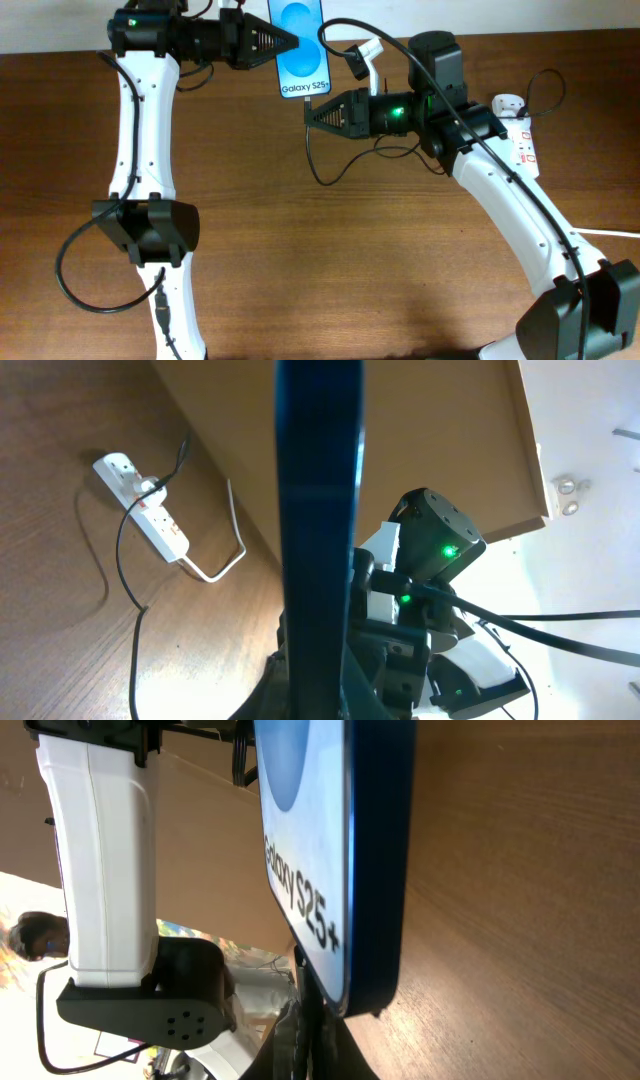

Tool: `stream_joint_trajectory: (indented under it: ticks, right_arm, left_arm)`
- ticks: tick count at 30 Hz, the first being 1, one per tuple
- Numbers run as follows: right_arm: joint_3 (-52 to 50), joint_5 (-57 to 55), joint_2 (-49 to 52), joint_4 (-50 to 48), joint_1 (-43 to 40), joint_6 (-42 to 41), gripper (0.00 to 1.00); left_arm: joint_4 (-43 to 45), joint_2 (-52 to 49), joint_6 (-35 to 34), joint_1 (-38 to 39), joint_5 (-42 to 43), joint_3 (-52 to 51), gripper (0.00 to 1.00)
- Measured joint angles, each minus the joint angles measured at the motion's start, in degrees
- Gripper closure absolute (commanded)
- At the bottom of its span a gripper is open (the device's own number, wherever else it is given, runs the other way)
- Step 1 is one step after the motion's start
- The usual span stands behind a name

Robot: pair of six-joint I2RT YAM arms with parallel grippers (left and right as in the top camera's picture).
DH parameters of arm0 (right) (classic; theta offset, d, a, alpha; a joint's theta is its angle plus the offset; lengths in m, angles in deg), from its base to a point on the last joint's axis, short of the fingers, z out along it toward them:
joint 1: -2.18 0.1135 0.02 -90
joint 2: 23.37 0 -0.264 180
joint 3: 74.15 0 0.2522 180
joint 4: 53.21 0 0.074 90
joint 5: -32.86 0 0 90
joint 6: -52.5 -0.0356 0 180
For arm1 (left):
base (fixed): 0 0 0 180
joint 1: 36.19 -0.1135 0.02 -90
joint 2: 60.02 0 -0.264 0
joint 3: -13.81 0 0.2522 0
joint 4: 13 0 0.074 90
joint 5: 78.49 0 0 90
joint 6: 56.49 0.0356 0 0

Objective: Plug charger to phone and switch on socket

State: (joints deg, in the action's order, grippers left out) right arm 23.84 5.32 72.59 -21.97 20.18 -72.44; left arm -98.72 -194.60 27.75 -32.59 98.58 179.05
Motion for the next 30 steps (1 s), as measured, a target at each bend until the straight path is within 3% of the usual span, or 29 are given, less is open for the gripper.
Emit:
stream_joint_trajectory:
  ticks: [30]
  right_arm:
    - [0.0,3.3,0.4,-0.4,-1.1,-1.3,0.96]
  left_arm:
    - [-0.4,0.0,1.5,0.6,0.8,0.0,1.0]
